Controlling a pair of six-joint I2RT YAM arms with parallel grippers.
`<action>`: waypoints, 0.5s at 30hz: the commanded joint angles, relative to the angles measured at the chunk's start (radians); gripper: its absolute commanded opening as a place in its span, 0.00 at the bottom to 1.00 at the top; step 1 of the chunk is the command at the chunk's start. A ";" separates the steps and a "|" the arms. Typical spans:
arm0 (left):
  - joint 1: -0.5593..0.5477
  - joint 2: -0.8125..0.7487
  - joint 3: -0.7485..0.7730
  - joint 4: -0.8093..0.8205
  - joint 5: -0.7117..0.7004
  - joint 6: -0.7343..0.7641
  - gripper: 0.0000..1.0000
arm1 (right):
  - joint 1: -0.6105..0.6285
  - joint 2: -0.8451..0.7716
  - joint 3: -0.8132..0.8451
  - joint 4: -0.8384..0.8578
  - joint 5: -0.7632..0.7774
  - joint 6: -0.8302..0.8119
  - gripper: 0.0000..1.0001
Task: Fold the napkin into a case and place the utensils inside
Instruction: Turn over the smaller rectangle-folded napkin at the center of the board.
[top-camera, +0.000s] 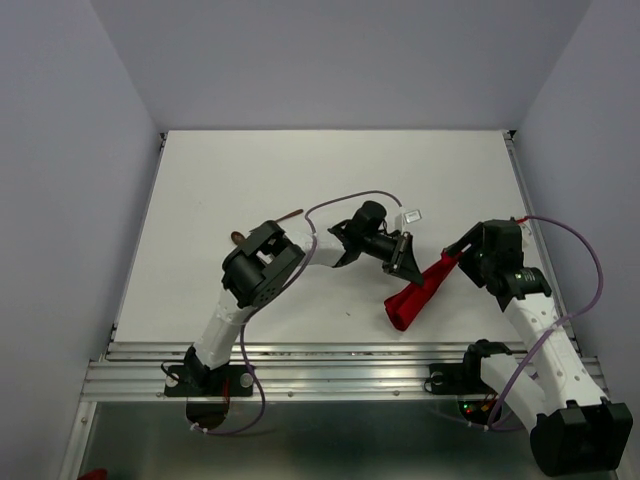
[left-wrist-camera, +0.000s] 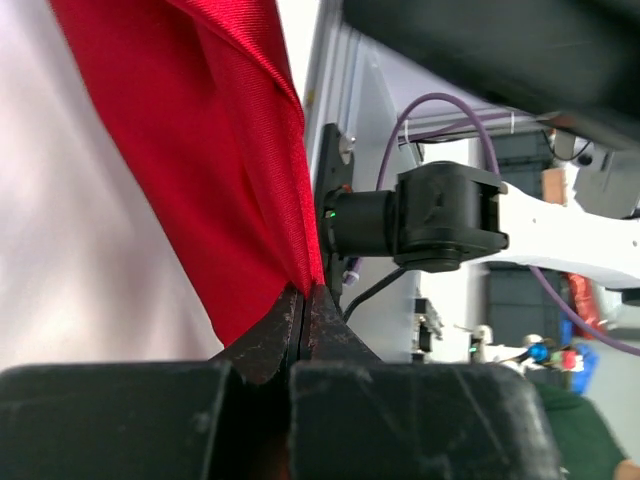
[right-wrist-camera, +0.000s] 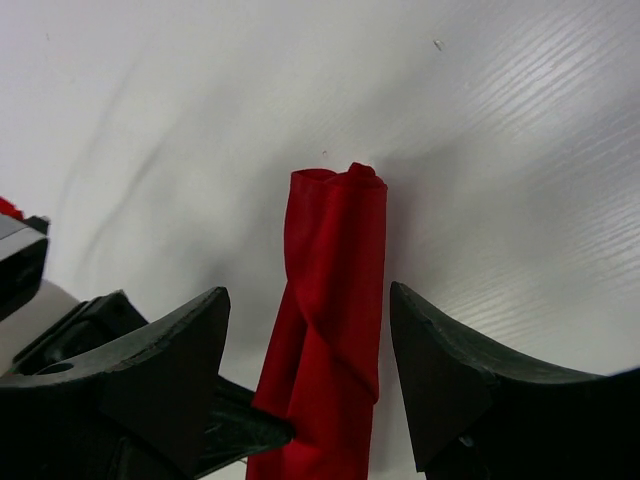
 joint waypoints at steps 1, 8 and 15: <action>0.012 0.032 -0.036 0.187 0.069 -0.098 0.00 | -0.009 -0.008 0.048 -0.005 0.035 -0.025 0.70; 0.028 0.059 -0.076 0.251 0.078 -0.126 0.00 | -0.009 0.008 0.045 -0.003 0.035 -0.028 0.71; 0.058 0.058 -0.107 0.290 0.089 -0.135 0.00 | -0.009 0.018 0.034 0.000 0.033 -0.028 0.71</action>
